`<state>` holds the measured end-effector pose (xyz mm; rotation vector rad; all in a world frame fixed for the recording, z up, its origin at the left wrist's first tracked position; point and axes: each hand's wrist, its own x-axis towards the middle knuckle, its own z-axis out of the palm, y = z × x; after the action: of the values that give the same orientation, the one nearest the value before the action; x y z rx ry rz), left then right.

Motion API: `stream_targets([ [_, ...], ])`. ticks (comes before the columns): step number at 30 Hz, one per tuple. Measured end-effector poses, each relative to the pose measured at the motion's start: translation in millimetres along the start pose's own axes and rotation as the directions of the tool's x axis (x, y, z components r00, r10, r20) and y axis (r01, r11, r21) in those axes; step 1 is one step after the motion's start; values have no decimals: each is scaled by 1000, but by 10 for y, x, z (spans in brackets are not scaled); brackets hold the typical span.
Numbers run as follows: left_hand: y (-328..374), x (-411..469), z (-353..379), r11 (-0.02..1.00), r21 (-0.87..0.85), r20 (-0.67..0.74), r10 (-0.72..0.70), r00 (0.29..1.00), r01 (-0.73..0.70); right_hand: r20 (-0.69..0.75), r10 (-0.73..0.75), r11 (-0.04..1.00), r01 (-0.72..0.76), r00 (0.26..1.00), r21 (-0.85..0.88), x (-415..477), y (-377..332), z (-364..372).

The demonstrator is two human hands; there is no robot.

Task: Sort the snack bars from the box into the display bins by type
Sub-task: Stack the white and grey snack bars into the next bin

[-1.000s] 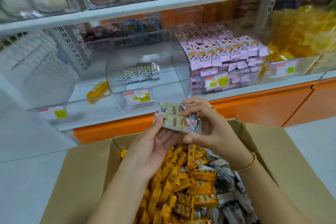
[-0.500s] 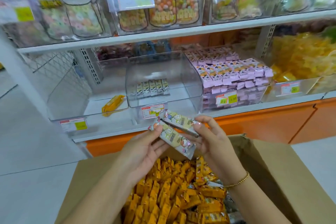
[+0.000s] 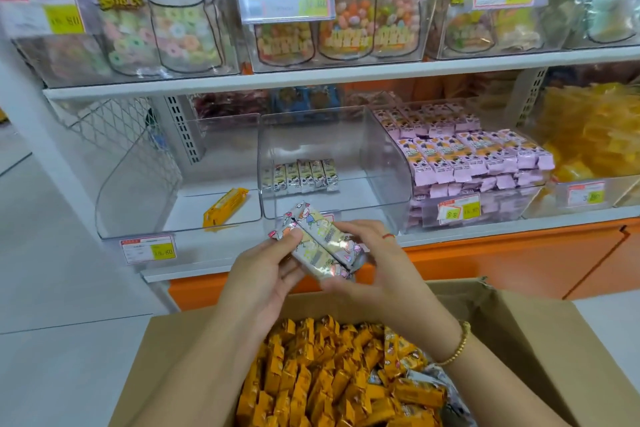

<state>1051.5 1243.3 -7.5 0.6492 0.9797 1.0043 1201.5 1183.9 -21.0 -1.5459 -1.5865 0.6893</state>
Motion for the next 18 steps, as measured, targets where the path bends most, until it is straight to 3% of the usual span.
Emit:
stream_targets([
  [2,37,82,39,999,-45,5,24,1000,-23,-61,-136,953,114,989,-281,103,-78,13],
  [4,79,162,83,997,-59,15,59,998,-58,-63,-229,899,187,971,-397,223,-142,7],
  [8,174,269,120,987,-95,66,133,989,-127,-29,-268,857,224,963,-465,494,-185,-4],
  [9,176,289,123,985,-37,76,169,983,-166,-47,-266,863,216,963,-458,615,-166,-19],
  [10,171,310,117,962,133,73,230,970,-238,-76,-257,870,196,964,-452,788,-123,-46],
  [11,150,349,96,855,406,65,325,943,-323,-110,-221,877,149,969,-458,1016,-49,-81],
  [12,112,391,55,644,671,79,432,898,-368,-144,-153,879,69,978,-471,1281,42,-122],
  [13,83,423,14,398,834,140,518,844,-382,-182,-70,874,-27,981,-486,1559,142,-157],
  [14,62,455,-30,217,897,214,551,807,-386,-210,17,856,-123,978,-502,1814,243,-175],
  [16,21,531,-121,70,920,299,508,808,-385,-237,182,788,-286,954,-545,2210,439,-132],
  [18,19,596,-200,29,926,320,471,822,-377,-244,297,713,-384,923,-587,2452,663,-39],
])
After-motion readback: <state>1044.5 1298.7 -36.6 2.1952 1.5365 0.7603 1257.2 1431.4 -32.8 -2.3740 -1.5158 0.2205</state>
